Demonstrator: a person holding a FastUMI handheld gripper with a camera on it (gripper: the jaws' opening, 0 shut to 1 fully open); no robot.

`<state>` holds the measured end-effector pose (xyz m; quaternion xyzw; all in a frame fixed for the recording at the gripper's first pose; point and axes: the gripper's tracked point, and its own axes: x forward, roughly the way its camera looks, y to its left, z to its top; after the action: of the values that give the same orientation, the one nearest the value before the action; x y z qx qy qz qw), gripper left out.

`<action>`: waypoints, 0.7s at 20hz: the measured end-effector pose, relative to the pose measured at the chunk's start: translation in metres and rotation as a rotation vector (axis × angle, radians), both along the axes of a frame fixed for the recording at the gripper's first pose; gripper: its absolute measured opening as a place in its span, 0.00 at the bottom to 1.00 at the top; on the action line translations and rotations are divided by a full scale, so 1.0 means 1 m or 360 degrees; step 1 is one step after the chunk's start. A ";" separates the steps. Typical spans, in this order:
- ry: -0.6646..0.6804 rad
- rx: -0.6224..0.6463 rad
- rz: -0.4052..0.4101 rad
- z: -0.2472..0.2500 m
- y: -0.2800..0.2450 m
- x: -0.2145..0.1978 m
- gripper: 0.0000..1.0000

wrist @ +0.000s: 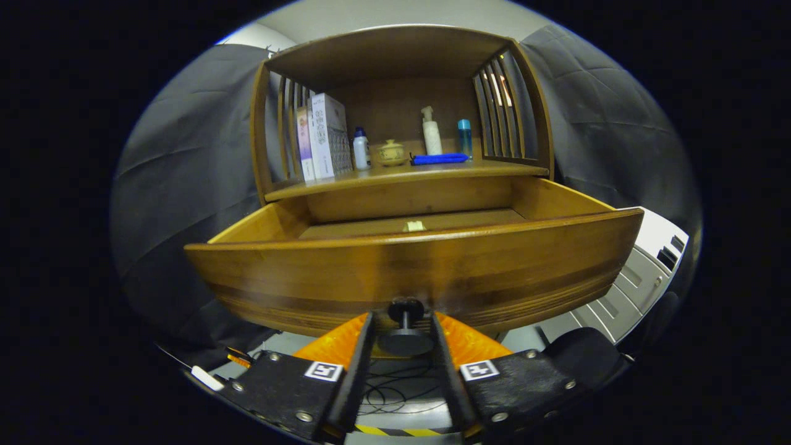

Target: Pull open the drawer, take out the items inside it, and place them on the countertop above the cabinet.

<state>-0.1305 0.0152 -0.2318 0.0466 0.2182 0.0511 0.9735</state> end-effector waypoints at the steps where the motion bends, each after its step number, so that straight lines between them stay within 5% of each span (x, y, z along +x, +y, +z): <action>1: -0.0043 0.0022 0.0006 0.014 0.001 0.002 0.68; 4: -0.0238 0.0119 0.0037 0.055 0.010 0.006 0.95; 14: -0.0233 -0.0078 -0.0048 0.150 -0.011 0.093 0.95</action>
<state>-0.0377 0.0045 -0.0822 0.0223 0.1469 0.0345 0.9883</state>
